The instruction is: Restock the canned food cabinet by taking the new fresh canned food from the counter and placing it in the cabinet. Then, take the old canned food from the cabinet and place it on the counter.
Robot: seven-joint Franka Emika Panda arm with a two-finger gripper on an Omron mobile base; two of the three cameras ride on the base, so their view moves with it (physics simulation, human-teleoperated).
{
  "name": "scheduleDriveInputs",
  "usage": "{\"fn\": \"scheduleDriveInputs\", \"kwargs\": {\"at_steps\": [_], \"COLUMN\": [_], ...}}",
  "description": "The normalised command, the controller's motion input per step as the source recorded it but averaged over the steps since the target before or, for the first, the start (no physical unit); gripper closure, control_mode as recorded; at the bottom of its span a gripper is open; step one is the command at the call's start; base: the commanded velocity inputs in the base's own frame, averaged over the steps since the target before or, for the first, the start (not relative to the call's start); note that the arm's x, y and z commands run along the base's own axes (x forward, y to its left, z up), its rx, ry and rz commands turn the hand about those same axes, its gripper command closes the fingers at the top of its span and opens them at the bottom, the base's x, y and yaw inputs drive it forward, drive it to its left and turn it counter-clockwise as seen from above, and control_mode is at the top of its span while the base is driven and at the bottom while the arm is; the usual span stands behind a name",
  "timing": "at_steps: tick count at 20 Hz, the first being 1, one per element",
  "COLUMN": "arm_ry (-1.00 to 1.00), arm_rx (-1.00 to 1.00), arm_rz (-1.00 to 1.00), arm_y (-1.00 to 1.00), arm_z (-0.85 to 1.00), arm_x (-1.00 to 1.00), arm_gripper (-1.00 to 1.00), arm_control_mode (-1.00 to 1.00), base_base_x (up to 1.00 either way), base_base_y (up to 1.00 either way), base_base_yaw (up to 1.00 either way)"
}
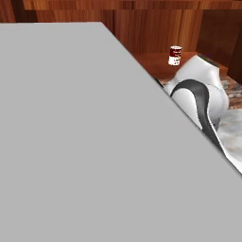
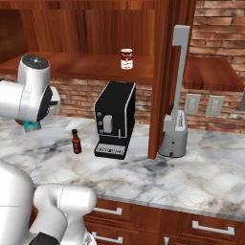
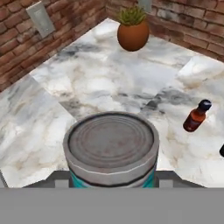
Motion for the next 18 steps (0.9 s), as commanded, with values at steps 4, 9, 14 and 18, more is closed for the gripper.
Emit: {"fn": "scheduleDriveInputs", "kwargs": {"at_steps": [4,9,14,18], "arm_ry": [0.41,0.14,-0.12,-0.26], "arm_rx": [0.04,0.17,0.09,0.01], "arm_rz": [0.08,0.08,0.11,0.1], "arm_y": [0.18,0.37,0.6,0.68], "arm_z": [-1.0,-0.98,-0.7,-0.52], "arm_x": [0.0,0.0,0.17,0.28], "arm_gripper": [1.0,1.0,1.0,1.0], "arm_control_mode": [-1.0,-1.0,-1.0,-1.0], "base_base_x": [0.0,0.0,0.0,0.0], "base_base_y": [0.0,0.0,0.0,0.0], "base_base_yaw": [0.0,0.0,0.0,0.0]}}
